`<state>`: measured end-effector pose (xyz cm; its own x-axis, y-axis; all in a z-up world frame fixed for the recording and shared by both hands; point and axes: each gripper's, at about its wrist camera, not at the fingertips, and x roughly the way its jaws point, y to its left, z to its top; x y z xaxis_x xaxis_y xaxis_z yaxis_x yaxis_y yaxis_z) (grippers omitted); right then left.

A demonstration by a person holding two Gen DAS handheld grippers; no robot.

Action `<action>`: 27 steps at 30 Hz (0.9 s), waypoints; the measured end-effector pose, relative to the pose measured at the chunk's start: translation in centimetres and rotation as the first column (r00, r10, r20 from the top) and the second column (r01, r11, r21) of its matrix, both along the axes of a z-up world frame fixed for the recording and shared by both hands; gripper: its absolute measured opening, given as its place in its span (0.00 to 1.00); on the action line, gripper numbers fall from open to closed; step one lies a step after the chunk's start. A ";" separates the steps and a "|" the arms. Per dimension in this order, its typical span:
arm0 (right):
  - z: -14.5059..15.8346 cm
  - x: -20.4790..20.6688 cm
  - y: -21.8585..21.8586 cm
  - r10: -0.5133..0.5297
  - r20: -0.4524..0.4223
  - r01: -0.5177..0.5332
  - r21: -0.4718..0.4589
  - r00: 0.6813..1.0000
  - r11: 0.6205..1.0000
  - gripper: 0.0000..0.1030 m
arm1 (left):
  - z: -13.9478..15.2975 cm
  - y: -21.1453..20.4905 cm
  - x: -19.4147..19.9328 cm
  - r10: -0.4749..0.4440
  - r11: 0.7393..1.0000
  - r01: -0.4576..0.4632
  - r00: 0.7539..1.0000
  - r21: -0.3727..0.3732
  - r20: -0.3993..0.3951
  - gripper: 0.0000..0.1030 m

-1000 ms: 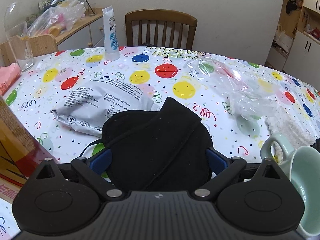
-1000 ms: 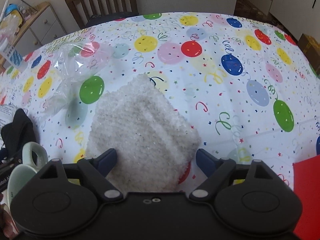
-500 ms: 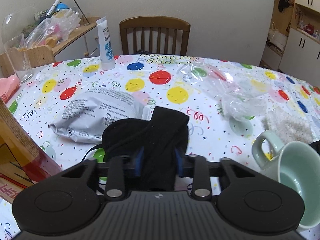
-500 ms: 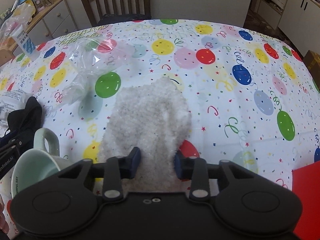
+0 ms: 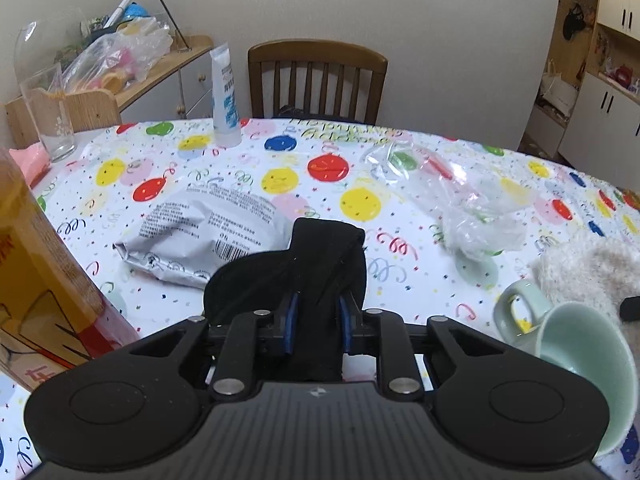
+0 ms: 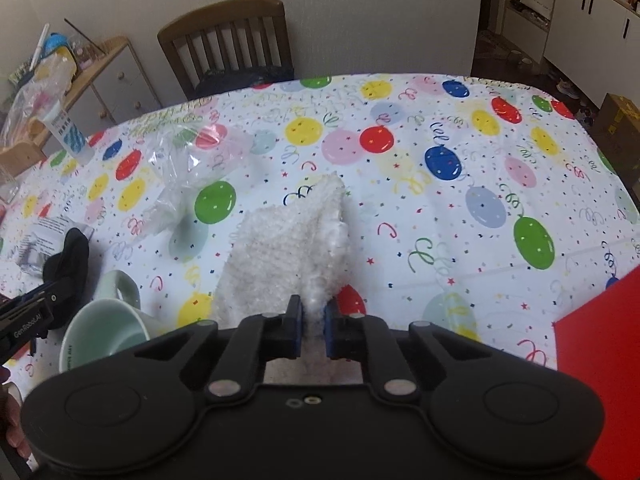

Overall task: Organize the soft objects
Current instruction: 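Carry the black fabric and white knitted cloth over the red box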

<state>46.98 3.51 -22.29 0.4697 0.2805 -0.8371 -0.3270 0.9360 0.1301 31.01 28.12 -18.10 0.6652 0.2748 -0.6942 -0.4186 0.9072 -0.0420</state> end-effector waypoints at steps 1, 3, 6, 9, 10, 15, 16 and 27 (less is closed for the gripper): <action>0.4 -0.2 -0.3 -0.003 0.006 0.003 0.013 1.000 1.000 0.09 | 0.3 -0.1 -0.1 -0.004 1.000 0.004 1.000 -0.001 0.006 0.19; 1.4 -0.6 -1.0 -0.011 0.014 0.010 0.045 1.000 0.999 0.09 | 1.0 -0.3 -0.3 -0.009 1.000 0.009 1.000 0.004 0.021 0.19; 2.8 -1.3 -2.1 -0.013 0.030 0.010 0.085 0.999 0.996 0.09 | 1.8 -0.6 -0.8 -0.015 1.000 0.015 0.999 0.004 0.031 0.18; 4.1 -2.1 -3.3 -0.017 0.038 0.012 0.122 0.999 0.992 0.08 | 2.7 -0.8 -1.2 -0.016 1.000 0.016 0.999 0.006 0.039 0.18; 4.6 -2.4 -3.6 -0.018 0.042 0.012 0.134 0.999 0.991 0.08 | 3.0 -0.8 -1.4 -0.018 1.000 0.018 0.999 0.005 0.041 0.18; 7.0 -3.7 -5.9 -0.029 0.065 0.016 0.192 0.997 0.981 0.08 | 4.9 -1.3 -2.4 -0.029 1.000 0.028 0.998 0.007 0.061 0.18; 7.5 -4.0 -6.4 -0.031 0.068 0.017 0.204 0.997 0.979 0.08 | 5.4 -1.5 -2.7 -0.030 1.000 0.030 0.998 0.006 0.063 0.18; 12.4 -6.7 -13.1 -0.033 0.097 0.003 0.298 0.995 0.955 0.08 | 10.9 -5.6 -5.0 -0.114 0.993 0.115 0.990 -0.008 0.085 0.18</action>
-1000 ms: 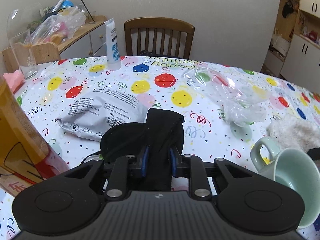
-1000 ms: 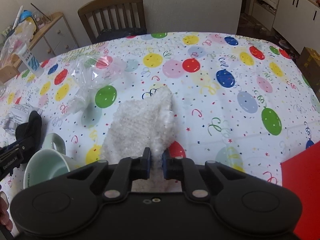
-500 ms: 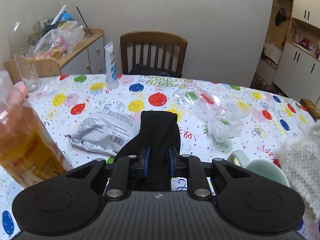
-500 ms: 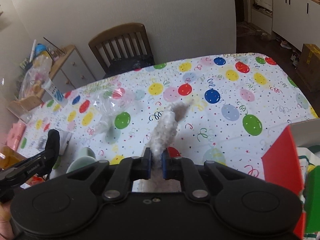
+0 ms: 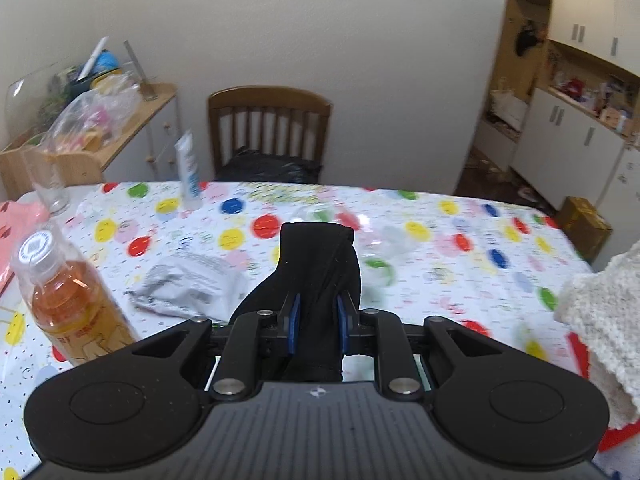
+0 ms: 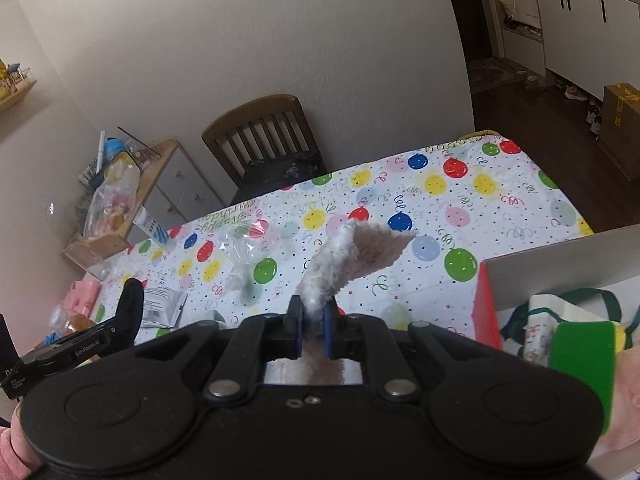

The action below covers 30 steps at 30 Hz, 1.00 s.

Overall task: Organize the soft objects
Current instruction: 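Carry the black fabric and white knitted cloth over the red box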

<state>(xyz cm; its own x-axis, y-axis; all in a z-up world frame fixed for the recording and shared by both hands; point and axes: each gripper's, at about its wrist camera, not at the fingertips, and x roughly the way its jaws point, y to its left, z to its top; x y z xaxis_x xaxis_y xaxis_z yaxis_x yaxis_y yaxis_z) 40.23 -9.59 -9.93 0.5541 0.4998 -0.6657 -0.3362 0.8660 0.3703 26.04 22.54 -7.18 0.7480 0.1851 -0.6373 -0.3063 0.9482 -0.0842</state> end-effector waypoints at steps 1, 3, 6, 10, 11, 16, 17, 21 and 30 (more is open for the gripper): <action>0.4 -0.3 -0.6 0.004 0.007 -0.004 0.005 1.000 1.000 0.08 | 0.5 -0.7 -0.2 -0.011 1.000 0.011 1.000 0.002 0.005 0.18; 1.1 -0.8 -1.9 0.006 0.024 -0.006 0.012 1.000 1.000 0.08 | 1.5 -2.2 -0.5 -0.032 0.999 0.032 0.999 0.007 0.017 0.18; 2.2 -1.5 -4.1 -0.001 0.046 0.000 0.035 0.999 0.999 0.08 | 2.8 -4.6 -0.9 -0.061 0.998 0.061 0.997 0.006 0.037 0.18; 3.3 -2.0 -7.5 -0.025 0.070 0.021 0.053 0.997 0.998 0.08 | 4.3 -8.2 -0.9 -0.102 0.995 0.102 0.993 0.004 0.059 0.18; 3.5 -2.1 -8.4 -0.031 0.075 0.027 0.054 0.997 0.998 0.08 | 4.6 -9.1 -0.9 -0.116 0.993 0.116 0.991 0.001 0.064 0.18; 4.2 -2.7 -12.9 -0.069 0.087 0.065 0.054 0.994 0.996 0.08 | 5.6 -14.3 -0.5 -0.186 0.983 0.186 0.979 0.009 0.079 0.18; 4.3 -2.7 -13.8 -0.078 0.089 0.074 0.053 0.993 0.996 0.08 | 5.8 -15.4 -0.4 -0.200 0.980 0.200 0.976 0.009 0.082 0.18; 4.3 -3.3 -17.3 -0.118 0.093 0.113 0.053 0.989 0.992 0.08 | 6.3 -19.4 0.1 -0.250 0.968 0.251 0.964 0.005 0.090 0.18; 3.1 -3.5 -24.1 -0.192 0.087 0.188 0.050 0.978 0.981 0.08 | 6.8 -28.6 1.4 -0.387 0.922 0.386 0.919 0.027 0.081 0.18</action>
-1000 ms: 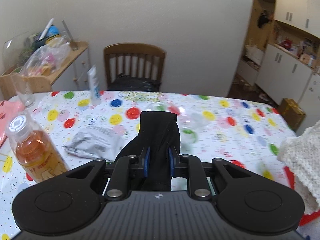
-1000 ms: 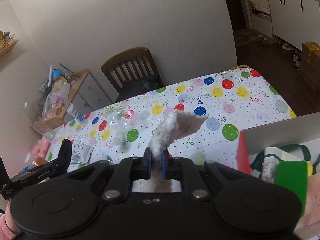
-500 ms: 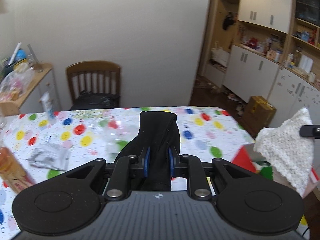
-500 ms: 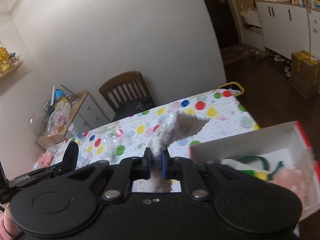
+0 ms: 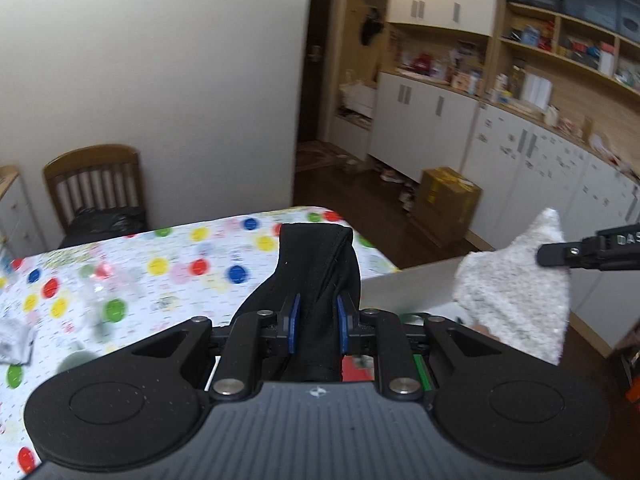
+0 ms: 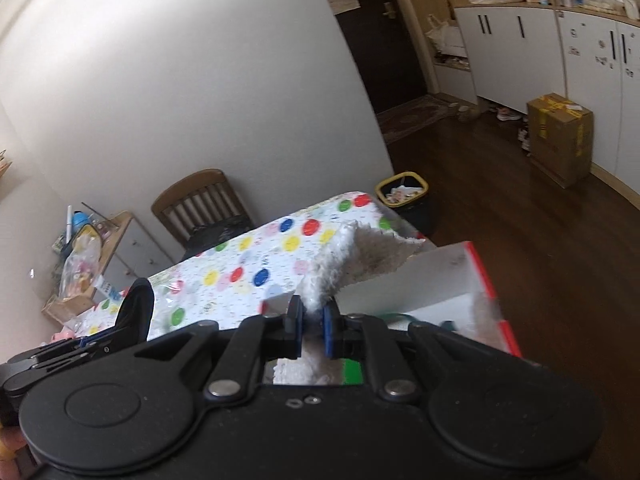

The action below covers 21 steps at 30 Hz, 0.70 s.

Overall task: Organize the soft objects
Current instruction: 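Carry the black fabric and white knitted cloth over the red box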

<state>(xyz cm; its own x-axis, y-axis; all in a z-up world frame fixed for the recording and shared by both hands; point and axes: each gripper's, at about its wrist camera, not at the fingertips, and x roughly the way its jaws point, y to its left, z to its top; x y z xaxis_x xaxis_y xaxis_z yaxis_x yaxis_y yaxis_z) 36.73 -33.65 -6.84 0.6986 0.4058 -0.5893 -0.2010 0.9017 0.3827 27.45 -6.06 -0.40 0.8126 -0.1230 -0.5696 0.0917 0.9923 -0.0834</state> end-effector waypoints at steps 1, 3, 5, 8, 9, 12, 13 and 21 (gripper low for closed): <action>-0.2 0.0 -0.5 -0.004 -0.003 0.004 -0.003 1.000 1.000 0.08 | -0.1 -1.0 0.2 -0.014 1.000 0.014 1.000 0.007 -0.001 0.18; -0.6 0.1 -1.3 -0.013 -0.011 0.013 -0.007 1.000 1.000 0.08 | -0.2 -2.7 0.5 -0.043 0.999 0.043 0.999 0.020 -0.003 0.18; -1.0 0.3 -1.9 -0.019 -0.018 0.018 -0.014 1.000 1.000 0.08 | -0.4 -4.6 1.1 -0.068 0.997 0.068 0.998 0.037 -0.009 0.18; -1.6 0.6 -2.8 -0.022 -0.026 0.021 -0.027 0.999 0.999 0.08 | -1.0 -7.0 2.0 -0.106 0.993 0.107 0.994 0.053 -0.029 0.18; -1.7 0.7 -3.1 -0.024 -0.028 0.023 -0.032 0.999 0.999 0.08 | -1.3 -7.7 2.3 -0.113 0.992 0.115 0.993 0.054 -0.040 0.18; -2.3 1.0 -3.8 -0.031 -0.034 0.029 -0.054 0.999 0.998 0.08 | -2.3 -9.6 3.5 -0.138 0.988 0.143 0.988 0.061 -0.068 0.18; -2.5 1.2 -4.0 -0.034 -0.037 0.032 -0.062 0.999 0.998 0.08 | -2.6 -10.3 3.8 -0.148 0.986 0.153 0.986 0.064 -0.073 0.18; -4.8 3.2 -4.6 -0.045 -0.081 0.036 -0.098 0.996 0.994 0.08 | -5.1 -13.5 7.1 -0.187 0.976 0.198 0.975 0.090 -0.117 0.18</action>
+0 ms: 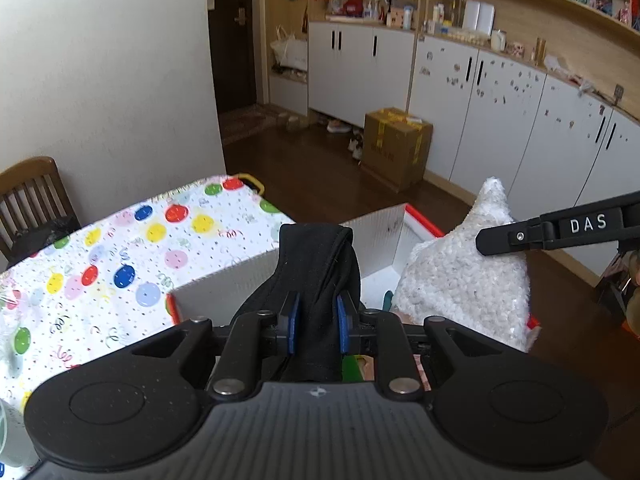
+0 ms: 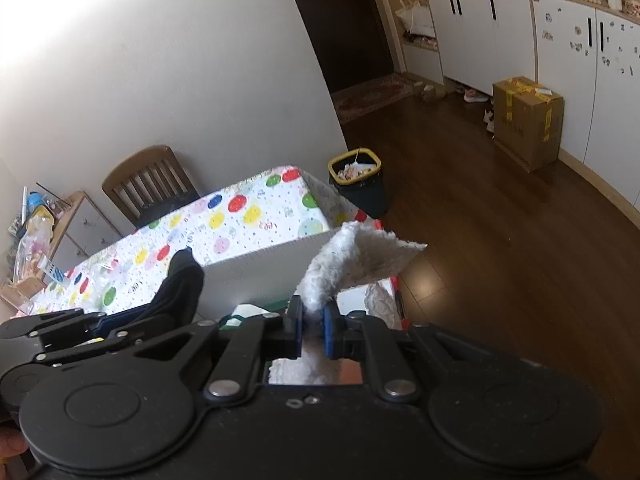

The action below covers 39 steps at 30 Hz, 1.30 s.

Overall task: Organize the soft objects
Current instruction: 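Carry the black fabric and white knitted cloth over the red box, then lower both items into the box and open the right tool to release the knitted cloth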

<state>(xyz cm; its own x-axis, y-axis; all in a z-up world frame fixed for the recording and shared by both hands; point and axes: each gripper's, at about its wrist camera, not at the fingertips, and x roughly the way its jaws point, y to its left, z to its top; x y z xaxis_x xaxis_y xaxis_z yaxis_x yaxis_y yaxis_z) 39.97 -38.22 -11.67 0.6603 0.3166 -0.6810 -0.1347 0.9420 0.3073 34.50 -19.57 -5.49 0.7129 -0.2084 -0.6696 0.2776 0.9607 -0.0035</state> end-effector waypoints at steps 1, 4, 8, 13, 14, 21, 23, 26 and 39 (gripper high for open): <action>-0.4 0.3 0.2 0.004 -0.007 -0.004 -0.005 1.000 1.000 0.08 | -0.4 -0.1 0.4 0.003 1.000 -0.003 1.000 0.001 -0.008 0.18; -1.5 1.1 0.6 0.019 -0.029 -0.019 -0.014 0.999 1.000 0.08 | -1.6 -0.3 1.5 0.013 1.000 -0.013 0.999 0.013 -0.033 0.18; -2.9 2.1 1.6 0.042 -0.056 -0.044 -0.035 0.998 0.998 0.08 | -2.9 -0.4 2.7 0.025 1.000 -0.025 0.997 0.009 -0.071 0.18; -4.4 3.4 2.5 0.056 -0.086 -0.060 -0.049 0.995 0.997 0.08 | -4.2 -0.2 4.0 0.043 0.999 -0.044 0.993 -0.010 -0.113 0.18; -4.6 3.6 2.7 0.056 -0.092 -0.061 -0.052 0.994 0.997 0.08 | -4.4 -0.2 4.3 0.047 0.999 -0.049 0.992 -0.014 -0.120 0.18; -6.1 5.1 3.0 0.057 -0.122 -0.067 -0.077 0.991 0.995 0.08 | -5.6 -0.7 5.5 0.030 0.998 -0.038 0.988 -0.051 -0.154 0.18; -6.4 5.2 3.1 0.057 -0.128 -0.068 -0.083 0.990 0.994 0.08 | -5.6 -1.1 5.6 0.014 0.998 -0.023 0.989 -0.058 -0.149 0.18; -6.8 5.4 2.9 0.060 -0.140 -0.073 -0.091 0.988 0.993 0.09 | -5.9 -1.3 5.9 0.002 0.998 -0.012 0.989 -0.061 -0.151 0.18; -7.0 5.3 2.9 0.061 -0.164 -0.079 -0.107 0.985 0.991 0.13 | -6.8 -1.0 6.4 0.012 0.998 -0.025 0.979 -0.060 -0.202 0.18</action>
<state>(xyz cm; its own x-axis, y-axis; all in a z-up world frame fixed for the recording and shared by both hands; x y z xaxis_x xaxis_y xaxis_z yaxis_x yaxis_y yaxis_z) 45.27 -35.36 -18.66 0.5185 0.2732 -0.8103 -0.1591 0.9619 0.2225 40.89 -20.58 -12.24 0.5688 -0.2417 -0.7861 0.2475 0.9619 -0.1166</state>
